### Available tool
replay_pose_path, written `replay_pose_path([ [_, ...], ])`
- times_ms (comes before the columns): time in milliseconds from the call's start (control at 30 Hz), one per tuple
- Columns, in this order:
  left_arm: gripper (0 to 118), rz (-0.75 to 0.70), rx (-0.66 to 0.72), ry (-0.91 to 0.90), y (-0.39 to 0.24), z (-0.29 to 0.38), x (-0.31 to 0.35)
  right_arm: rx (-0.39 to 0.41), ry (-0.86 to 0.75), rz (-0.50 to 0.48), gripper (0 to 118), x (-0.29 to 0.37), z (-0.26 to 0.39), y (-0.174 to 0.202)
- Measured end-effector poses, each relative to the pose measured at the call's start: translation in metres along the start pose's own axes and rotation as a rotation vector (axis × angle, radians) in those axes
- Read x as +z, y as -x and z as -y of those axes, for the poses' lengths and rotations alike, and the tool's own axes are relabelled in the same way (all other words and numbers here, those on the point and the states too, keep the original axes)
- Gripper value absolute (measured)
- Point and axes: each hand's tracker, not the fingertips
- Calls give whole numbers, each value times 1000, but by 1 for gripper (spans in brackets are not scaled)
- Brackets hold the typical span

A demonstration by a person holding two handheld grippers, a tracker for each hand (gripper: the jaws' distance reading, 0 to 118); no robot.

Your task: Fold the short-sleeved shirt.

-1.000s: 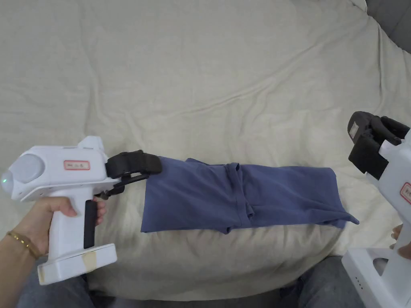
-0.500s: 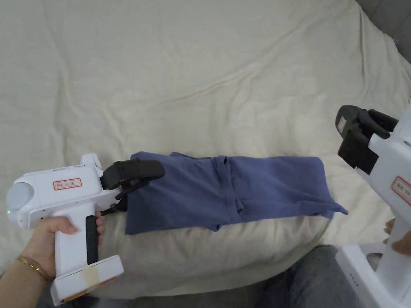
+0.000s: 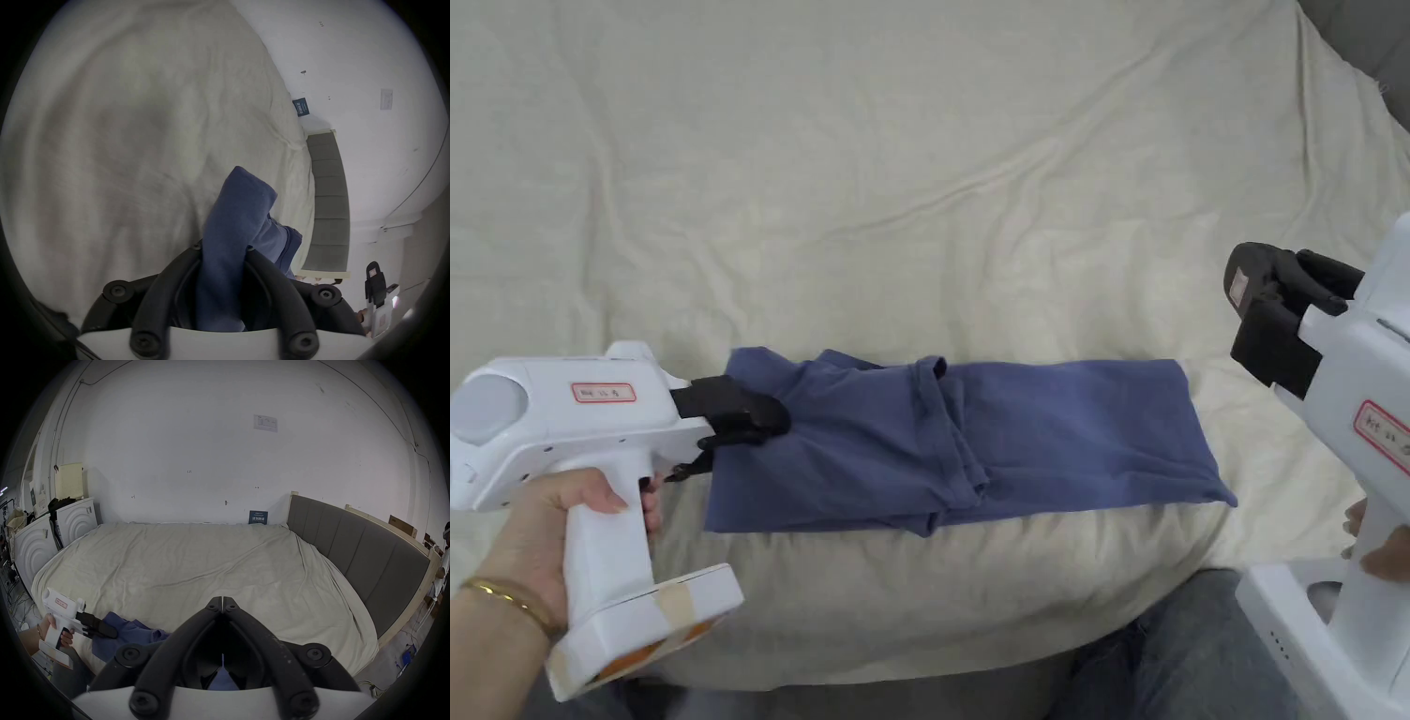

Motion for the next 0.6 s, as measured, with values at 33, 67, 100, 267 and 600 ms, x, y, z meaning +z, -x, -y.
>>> replay_pose_path([
  [33, 18, -43, -23, -24, 2, -5, 13, 2, -1, -13, 2, -1, -1, 0],
  [67, 18, -88, -39, -39, 0, -9, 26, 4, -1, -21, 2, -2, -2, 1],
  [100, 18, -140, -26, -44, 1, -15, 41, 8, -1, -29, 2, -2, -2, 2],
  [267, 18, -407, -117, -178, -15, -26, 106, 1, -11, -74, 2, -4, 1, 7],
  [600, 18, -471, -331, -233, -113, 17, 93, -47, -36, -104, 2, 8, 12, 1],
])
